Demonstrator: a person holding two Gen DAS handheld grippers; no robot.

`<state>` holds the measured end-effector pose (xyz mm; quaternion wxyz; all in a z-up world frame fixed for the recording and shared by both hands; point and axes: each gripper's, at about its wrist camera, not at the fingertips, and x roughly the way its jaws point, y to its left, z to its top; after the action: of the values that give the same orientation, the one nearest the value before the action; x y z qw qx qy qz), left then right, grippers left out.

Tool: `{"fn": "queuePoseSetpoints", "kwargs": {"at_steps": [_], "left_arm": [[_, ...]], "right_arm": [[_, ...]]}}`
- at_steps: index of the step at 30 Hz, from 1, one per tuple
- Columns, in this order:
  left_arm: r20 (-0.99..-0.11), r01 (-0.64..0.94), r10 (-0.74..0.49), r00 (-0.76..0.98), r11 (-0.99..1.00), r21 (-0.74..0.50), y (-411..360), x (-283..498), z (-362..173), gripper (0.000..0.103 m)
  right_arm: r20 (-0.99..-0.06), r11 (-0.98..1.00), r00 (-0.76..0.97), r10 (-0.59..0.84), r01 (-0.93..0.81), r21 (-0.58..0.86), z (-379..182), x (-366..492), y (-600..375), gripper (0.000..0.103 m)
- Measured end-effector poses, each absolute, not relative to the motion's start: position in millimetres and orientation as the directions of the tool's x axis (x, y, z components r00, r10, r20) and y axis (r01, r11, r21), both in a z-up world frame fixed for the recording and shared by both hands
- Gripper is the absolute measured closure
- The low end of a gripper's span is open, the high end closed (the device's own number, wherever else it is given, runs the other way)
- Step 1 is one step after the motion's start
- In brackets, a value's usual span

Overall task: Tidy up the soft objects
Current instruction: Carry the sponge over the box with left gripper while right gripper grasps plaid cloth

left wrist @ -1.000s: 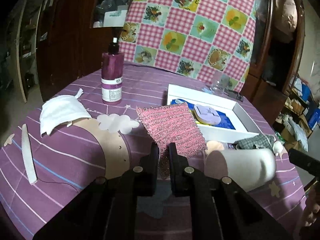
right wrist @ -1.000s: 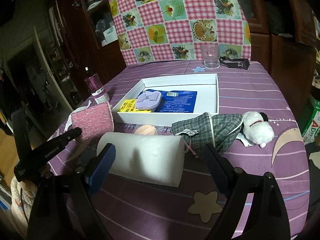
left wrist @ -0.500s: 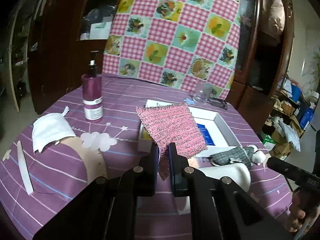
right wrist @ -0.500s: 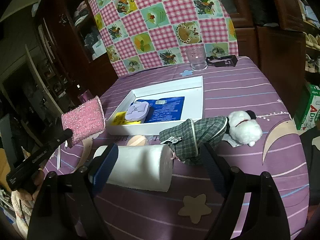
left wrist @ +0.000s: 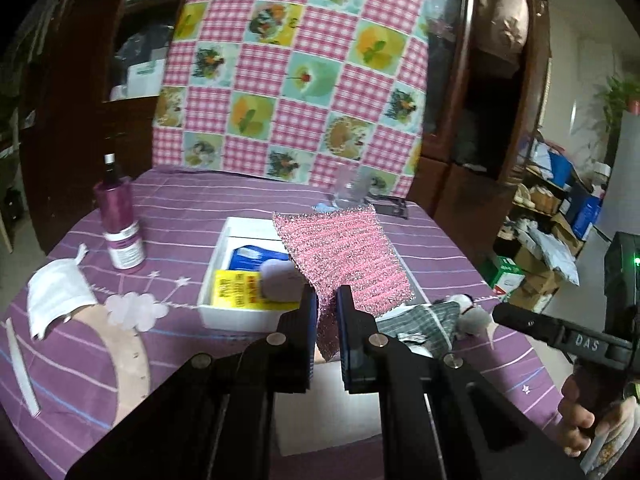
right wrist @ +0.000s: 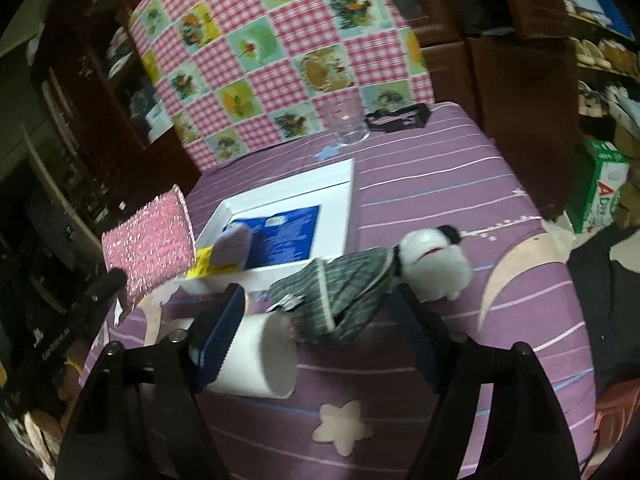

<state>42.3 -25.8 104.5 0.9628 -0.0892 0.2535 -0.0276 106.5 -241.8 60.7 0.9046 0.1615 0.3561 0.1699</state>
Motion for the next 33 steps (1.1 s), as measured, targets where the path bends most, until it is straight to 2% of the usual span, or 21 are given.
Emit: {"fn": "queuePoseSetpoints", "kwargs": {"at_steps": [7,13,17,23,26,27,31,33], "left_arm": [[-0.499,0.078,-0.16,0.851,0.98,-0.18,-43,56,93,0.095],[-0.52,0.054,-0.17,0.837,0.971,-0.232,-26,64,76,0.095],[-0.528,0.035,-0.18,0.83,0.961,-0.274,-14,66,64,0.095],[-0.541,0.029,-0.176,0.823,0.962,-0.27,-12,65,58,0.095],[-0.544,0.03,-0.17,0.822,0.966,-0.256,-15,64,57,0.095],[-0.546,0.029,-0.168,0.821,0.967,-0.254,-15,64,56,0.095],[-0.548,0.029,-0.163,0.82,0.969,-0.244,-17,63,56,0.095],[-0.549,0.028,-0.16,0.821,0.97,-0.241,-17,63,56,0.095]], "right_arm": [[-0.62,0.882,0.664,0.417,-0.132,0.452,43,118,-251,0.03],[-0.652,0.855,0.595,0.471,-0.127,0.502,20,133,-239,0.042],[-0.683,0.854,0.56,0.469,-0.09,0.512,4,144,-235,0.043],[-0.647,0.765,0.501,0.575,-0.049,0.642,-16,158,-236,0.043],[-0.645,0.751,0.491,0.585,-0.029,0.659,-24,160,-234,0.044],[-0.648,0.754,0.491,0.582,-0.029,0.656,-23,161,-233,0.045],[-0.614,0.721,0.489,0.619,-0.044,0.692,-25,159,-234,0.068],[-0.62,0.739,0.499,0.605,-0.063,0.671,-21,158,-232,0.069]]}}
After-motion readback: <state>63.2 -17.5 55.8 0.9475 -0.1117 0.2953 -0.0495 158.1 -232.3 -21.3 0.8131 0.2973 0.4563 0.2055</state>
